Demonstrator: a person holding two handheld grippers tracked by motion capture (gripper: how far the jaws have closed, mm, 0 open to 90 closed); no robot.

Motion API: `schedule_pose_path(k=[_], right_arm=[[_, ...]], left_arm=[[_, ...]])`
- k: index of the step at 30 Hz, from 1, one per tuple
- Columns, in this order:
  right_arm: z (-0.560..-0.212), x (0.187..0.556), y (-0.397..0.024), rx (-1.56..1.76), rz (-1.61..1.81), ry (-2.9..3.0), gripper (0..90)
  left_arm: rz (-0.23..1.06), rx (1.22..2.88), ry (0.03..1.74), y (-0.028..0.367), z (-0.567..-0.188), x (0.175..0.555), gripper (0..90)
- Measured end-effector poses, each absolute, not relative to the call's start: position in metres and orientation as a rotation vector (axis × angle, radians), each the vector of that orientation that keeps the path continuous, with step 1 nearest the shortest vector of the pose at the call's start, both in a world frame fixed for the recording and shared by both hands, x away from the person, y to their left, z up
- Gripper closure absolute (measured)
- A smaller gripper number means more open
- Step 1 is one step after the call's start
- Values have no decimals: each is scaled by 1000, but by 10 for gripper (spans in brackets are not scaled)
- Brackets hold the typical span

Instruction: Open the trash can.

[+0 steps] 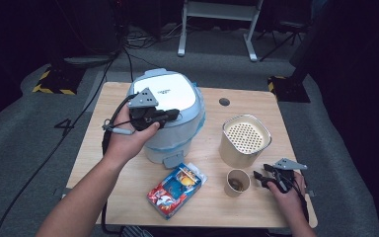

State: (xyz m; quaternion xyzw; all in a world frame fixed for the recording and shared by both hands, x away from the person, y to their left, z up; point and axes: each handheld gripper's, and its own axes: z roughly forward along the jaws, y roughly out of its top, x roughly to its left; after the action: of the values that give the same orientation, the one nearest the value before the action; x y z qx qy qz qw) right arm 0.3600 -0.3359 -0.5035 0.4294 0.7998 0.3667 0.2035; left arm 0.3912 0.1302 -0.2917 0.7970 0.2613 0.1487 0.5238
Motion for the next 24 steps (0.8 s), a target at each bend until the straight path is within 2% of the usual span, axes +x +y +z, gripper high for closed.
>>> schedule_pose_path(k=[6, 11, 13, 15, 17, 24], right_arm=[[-504, 360, -336, 1198, 1020, 2229, 413], [-504, 360, -336, 1202, 1020, 2229, 410], [-504, 360, -336, 1202, 1020, 2229, 410], [-504, 360, -336, 1202, 1021, 2229, 410], [-504, 360, -336, 1202, 1021, 2229, 410], [-504, 360, -336, 1202, 1021, 2229, 410]], left_arm=[[380, 1930, 630, 129, -290, 391, 900], [318, 1886, 639, 131, -291, 392, 887], [292, 1855, 646, 131, -292, 392, 648], [276, 1825, 613, 133, -292, 390, 623], [260, 1825, 562, 132, -292, 385, 543], [254, 1867, 506, 137, -292, 369, 496]])
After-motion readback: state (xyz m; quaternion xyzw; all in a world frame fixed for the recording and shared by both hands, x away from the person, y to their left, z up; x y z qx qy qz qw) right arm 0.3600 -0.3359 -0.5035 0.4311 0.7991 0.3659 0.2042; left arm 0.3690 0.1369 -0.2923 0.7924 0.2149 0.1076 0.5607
